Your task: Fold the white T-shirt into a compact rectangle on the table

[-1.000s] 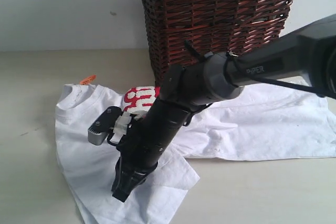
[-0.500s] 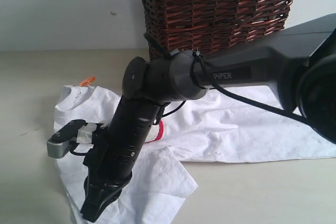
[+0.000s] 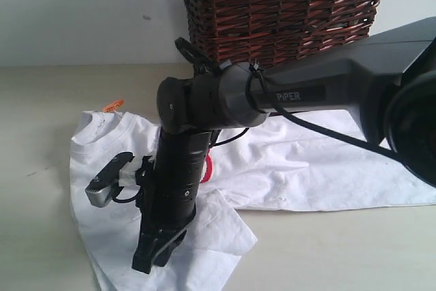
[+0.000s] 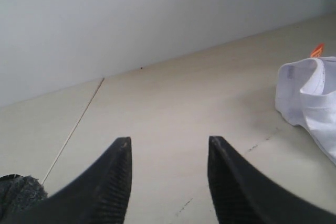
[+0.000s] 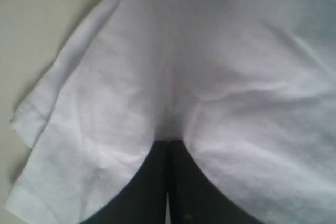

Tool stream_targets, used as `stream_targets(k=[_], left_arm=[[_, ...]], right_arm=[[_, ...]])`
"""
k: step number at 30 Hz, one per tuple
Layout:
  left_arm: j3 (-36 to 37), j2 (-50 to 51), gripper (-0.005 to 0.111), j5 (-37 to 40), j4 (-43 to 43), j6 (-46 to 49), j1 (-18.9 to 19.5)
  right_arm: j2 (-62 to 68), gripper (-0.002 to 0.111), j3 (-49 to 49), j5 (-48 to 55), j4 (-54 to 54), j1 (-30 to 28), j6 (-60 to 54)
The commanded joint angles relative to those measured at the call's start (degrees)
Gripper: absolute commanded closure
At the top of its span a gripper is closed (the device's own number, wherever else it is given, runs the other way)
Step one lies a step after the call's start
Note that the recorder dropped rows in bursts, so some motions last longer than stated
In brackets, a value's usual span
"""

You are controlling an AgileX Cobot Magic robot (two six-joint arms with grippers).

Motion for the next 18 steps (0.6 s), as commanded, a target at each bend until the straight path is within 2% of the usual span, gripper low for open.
stream_targets(k=[1,9,18], left_arm=[[0.1,-0.2,0.062,-0.1,-0.5,0.1,0.1],[0.1,-0.2,0.062,-0.1,-0.5,0.1,0.1],[0.1,-0.2,0.062,-0.1,-0.5,0.1,0.1]], right_arm=[[1.8,0.108,-0.2,-1.1,2.1,1.0,-1.3],[4.4,0.108,-0.2,-0.7,13.6,5.0,-6.8],[3.9,0.108,-0.3,3.3,23.2,5.4,-14.7]])
